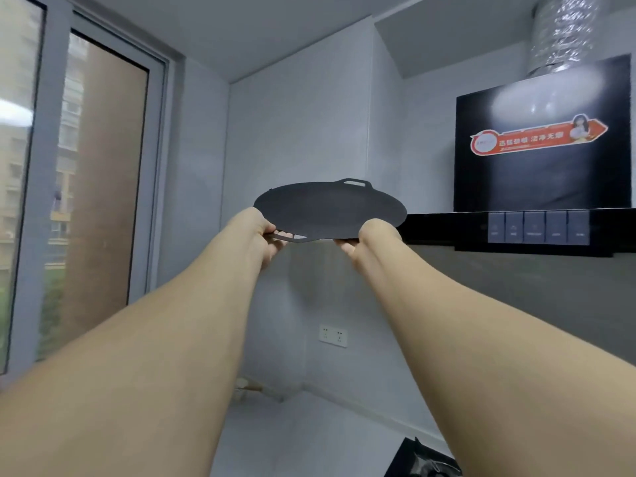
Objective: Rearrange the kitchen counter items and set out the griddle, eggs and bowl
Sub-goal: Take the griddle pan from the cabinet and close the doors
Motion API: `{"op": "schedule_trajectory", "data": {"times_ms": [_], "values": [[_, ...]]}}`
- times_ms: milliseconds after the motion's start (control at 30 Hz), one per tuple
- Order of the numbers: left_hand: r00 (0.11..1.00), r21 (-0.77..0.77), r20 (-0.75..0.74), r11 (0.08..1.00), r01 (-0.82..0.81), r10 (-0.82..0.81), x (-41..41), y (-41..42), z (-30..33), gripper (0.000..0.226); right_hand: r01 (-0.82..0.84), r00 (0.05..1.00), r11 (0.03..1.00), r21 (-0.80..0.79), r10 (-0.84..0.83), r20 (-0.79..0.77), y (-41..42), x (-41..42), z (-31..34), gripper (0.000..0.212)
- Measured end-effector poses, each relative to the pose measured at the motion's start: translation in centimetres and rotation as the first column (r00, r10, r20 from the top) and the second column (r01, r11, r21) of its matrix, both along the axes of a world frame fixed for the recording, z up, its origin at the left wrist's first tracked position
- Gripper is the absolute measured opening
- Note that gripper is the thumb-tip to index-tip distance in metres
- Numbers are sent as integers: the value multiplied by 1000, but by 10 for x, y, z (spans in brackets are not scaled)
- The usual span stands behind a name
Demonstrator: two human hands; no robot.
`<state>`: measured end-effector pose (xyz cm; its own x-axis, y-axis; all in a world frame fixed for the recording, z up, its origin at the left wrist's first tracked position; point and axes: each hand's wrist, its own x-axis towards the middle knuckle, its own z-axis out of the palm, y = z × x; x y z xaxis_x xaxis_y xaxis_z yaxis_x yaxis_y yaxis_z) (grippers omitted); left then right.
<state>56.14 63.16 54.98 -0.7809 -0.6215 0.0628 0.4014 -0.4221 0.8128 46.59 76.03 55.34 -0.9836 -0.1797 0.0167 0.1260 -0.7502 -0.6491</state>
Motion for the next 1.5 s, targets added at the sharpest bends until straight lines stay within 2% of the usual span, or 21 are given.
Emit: {"op": "schedule_trajectory", "data": {"times_ms": [67,100,133,200,367,500,600,700,833,967,1300,1500], "values": [[1000,-17,8,1000,-4,4,-15,-15,-6,28,-23,999,1000,16,23,25,-17,-20,-9,42],[1000,-15,9,1000,-8,8,-26,-26,-11,28,-72,995,996,-50,75,62,-32,-36,-16,43],[1000,-11,3,1000,-15,15,-37,-37,-14,28,-68,998,997,-33,68,12,-44,-46,-21,44],[999,9,-4,999,-38,38,-65,-61,-24,26,-11,995,992,128,23,-95,-63,-68,-25,44],[994,110,0,988,-108,109,-117,-115,-57,27,-22,995,985,171,4,102,-115,-121,-45,43],[979,152,46,967,-204,199,-149,-171,-91,34,-127,987,963,237,100,124,-171,-147,-84,46],[971,200,64,950,-238,230,-165,-212,-119,38,-196,958,966,170,151,244,-212,-165,-106,51],[975,234,80,947,-220,207,-179,-247,-150,40,-184,955,952,243,114,275,-249,-180,-134,46],[970,233,153,947,-223,191,-189,-293,-186,42,-228,954,954,196,179,241,-293,-191,-184,40],[964,201,224,961,-190,144,-204,-327,-214,33,-234,941,951,200,170,293,-325,-206,-224,41],[944,247,331,964,-101,14,-259,-407,-312,30,-176,904,938,299,34,425,-393,-244,-322,32],[900,298,424,954,-31,-103,-297,-408,-367,30,-75,870,948,310,-89,486,-384,-263,-369,33]]}}
